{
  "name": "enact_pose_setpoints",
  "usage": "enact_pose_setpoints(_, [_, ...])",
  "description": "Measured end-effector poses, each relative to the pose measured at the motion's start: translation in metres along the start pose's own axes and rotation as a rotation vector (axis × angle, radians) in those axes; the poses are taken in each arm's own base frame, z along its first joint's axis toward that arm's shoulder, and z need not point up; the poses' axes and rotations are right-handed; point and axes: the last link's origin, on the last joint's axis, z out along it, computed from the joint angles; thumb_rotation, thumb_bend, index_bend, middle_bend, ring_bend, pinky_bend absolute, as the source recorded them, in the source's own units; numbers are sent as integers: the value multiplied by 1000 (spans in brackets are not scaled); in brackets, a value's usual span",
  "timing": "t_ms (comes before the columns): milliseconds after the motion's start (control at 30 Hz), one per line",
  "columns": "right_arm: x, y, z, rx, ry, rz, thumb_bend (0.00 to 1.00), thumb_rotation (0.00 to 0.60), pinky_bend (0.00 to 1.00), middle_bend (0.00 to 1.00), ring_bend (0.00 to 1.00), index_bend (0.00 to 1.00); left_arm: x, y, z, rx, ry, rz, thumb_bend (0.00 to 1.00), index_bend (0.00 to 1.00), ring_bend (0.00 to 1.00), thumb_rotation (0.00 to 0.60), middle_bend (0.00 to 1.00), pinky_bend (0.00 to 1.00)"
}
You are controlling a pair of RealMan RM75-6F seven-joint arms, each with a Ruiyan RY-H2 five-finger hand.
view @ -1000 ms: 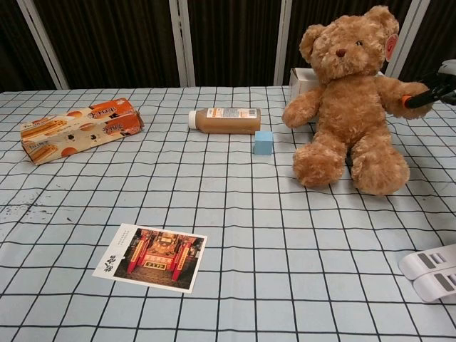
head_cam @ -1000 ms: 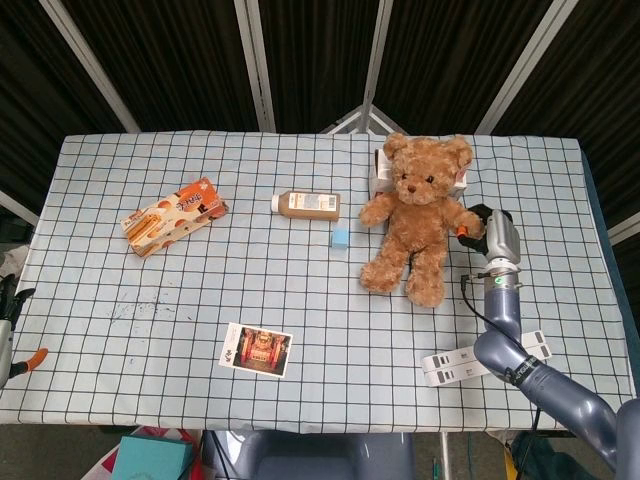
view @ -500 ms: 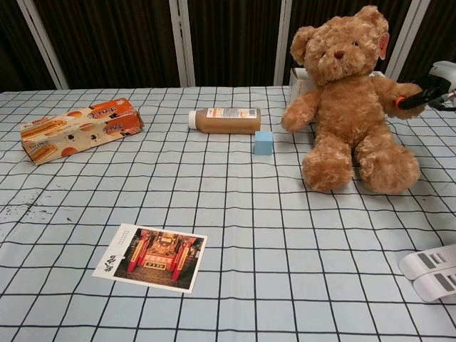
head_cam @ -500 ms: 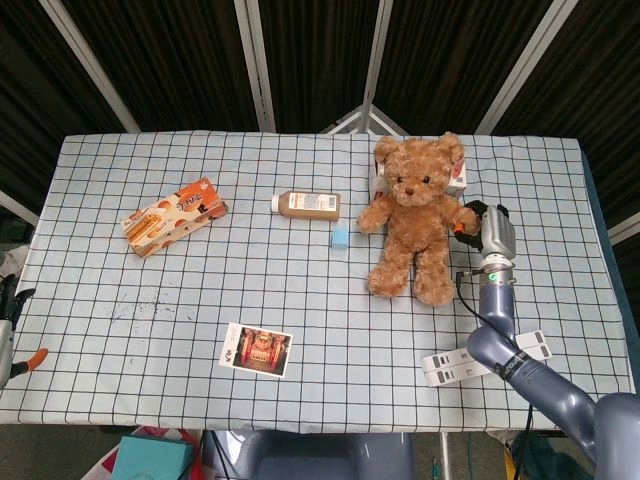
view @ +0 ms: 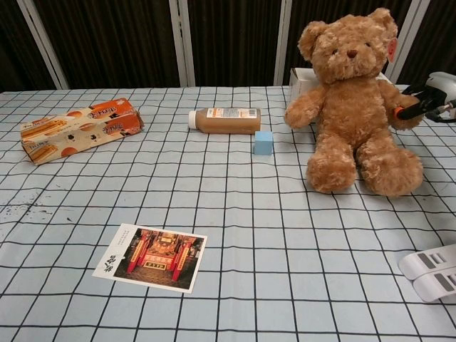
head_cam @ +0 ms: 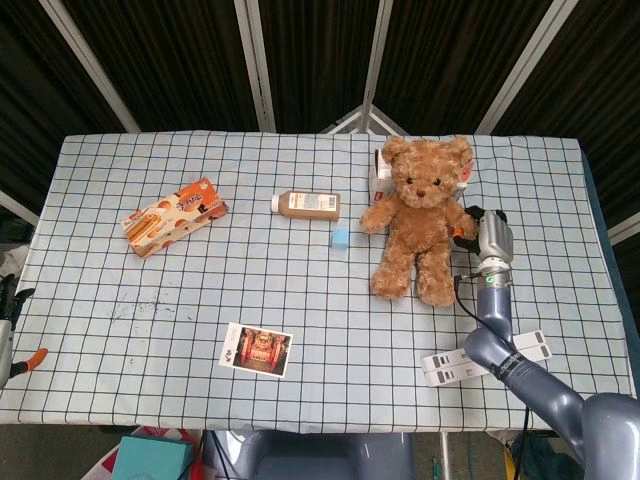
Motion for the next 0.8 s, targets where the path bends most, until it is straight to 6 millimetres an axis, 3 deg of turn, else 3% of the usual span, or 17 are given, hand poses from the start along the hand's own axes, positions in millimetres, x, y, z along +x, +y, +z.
enact_pose_setpoints(100, [1, -4, -2, 14, 0, 1, 548, 600, 0, 447, 331, 344, 0, 0, 0, 0, 0, 1, 243, 167, 0, 600, 0, 30])
enact_pose_setpoints(133, [1, -4, -2, 15, -4, 0, 541, 600, 0, 393, 270, 240, 0, 0, 0, 0, 0, 1, 243, 167, 0, 600, 0, 30])
enact_pose_setpoints(167, [1, -4, -3, 14, -8, -1, 509, 600, 0, 332, 207, 129, 0, 0, 0, 0, 0, 1, 243, 167, 0, 600, 0, 30])
enact_pose_setpoints(233, [0, -3, -4, 12, -22, -5, 420, 600, 0, 252, 128, 17, 0, 0, -1, 0, 0, 1, 243, 167, 0, 600, 0, 30])
enact_pose_setpoints(333, [0, -1, -5, 7, -44, -17, 333, 600, 0, 181, 67, 0, 1, -1, -1, 1, 2, -1, 243, 167, 0, 600, 0, 30])
enact_pose_setpoints(567, [17, 10, -4, -18, -56, -65, 326, 600, 0, 124, 12, 0, 1, -1, -1, -1, 2, -4, 243, 167, 0, 600, 0, 30])
enact_pose_setpoints(800, [50, 49, -6, -121, -14, -141, 327, 600, 0, 122, 1, 0, 2, 0, -2, -9, 4, -10, 243, 167, 0, 600, 0, 30])
